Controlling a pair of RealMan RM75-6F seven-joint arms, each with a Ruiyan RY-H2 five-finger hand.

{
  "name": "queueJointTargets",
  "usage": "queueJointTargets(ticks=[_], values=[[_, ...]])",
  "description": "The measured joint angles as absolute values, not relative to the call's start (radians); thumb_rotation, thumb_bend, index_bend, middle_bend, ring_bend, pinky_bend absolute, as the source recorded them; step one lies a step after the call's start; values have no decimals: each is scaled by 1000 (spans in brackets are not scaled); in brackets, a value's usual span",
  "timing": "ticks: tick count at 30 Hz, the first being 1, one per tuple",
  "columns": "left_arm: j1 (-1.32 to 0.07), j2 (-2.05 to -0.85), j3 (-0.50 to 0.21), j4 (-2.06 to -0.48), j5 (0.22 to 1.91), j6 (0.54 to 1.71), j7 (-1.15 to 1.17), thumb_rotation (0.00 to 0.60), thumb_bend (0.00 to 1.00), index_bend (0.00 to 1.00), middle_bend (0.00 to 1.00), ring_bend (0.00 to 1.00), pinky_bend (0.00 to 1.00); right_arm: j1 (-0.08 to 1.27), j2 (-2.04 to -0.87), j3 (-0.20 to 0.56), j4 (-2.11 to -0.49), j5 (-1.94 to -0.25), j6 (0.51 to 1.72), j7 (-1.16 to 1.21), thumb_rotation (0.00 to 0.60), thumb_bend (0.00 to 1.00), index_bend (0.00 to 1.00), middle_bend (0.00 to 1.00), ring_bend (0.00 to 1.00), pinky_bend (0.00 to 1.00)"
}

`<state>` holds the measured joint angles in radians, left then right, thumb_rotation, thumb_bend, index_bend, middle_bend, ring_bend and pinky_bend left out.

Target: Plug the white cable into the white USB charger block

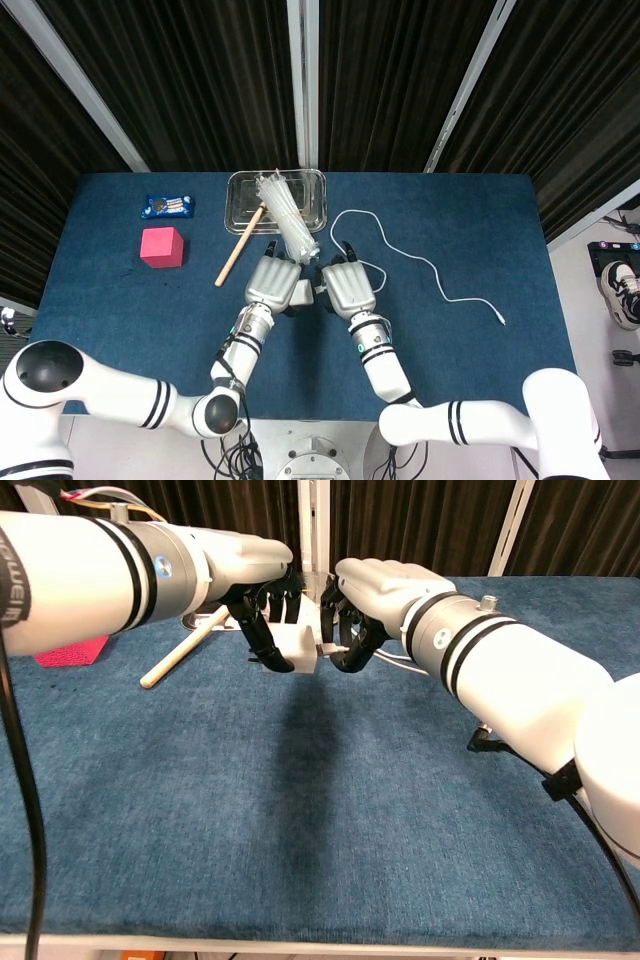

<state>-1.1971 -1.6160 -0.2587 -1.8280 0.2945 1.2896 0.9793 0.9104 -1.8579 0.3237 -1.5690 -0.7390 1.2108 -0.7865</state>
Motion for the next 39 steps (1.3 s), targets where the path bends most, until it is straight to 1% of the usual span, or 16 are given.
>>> queueJointTargets(ticks=[18,24,39], values=[[-1189,-1643,-271,-1809,310,1317,981,490,203,503,360,225,51,910,-1870,353,-1557,-704,1209,-752,600,470,655,494,272,0],[-1187,-1659,-272,-1796,322,1337,989,489,195,503,360,225,52,912,-1865,358,-1562,-691,1202,-746,600,470,645,488,270,0],[-1177,-1673,-283,-1785,347,1340,996,488,176,503,360,225,56,913,-1849,361,-1587,-680,1177,-707,600,470,620,473,262,0]])
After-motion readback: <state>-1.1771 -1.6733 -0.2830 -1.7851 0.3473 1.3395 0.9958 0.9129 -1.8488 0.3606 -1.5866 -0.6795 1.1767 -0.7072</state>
